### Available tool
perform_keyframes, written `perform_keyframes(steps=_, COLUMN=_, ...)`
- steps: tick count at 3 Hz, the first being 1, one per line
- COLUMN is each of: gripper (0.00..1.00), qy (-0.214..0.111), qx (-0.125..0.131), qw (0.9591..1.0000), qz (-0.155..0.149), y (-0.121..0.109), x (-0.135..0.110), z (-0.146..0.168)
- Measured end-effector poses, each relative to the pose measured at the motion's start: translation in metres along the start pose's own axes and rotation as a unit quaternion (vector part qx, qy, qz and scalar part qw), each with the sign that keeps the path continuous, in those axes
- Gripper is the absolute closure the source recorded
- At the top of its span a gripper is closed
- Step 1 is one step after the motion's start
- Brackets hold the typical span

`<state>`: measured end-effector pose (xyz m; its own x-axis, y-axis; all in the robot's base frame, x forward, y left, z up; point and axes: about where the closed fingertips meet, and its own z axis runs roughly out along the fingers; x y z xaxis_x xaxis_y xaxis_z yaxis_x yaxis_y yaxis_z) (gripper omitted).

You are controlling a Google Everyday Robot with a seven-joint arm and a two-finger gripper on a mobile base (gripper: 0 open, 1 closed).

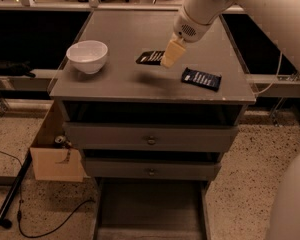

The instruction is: Place rxbar chocolate into bottom drawer

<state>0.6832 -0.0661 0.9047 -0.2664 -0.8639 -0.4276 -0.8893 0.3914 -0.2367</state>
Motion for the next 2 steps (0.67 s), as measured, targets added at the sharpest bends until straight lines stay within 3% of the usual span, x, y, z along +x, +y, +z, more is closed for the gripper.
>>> perform_keyframes(steps=2, gripper=1.0, qy=0.001, qx=0.003, qw=1.0, qz=0.0, y=0.0081, x=0.0079, z=-0.0079)
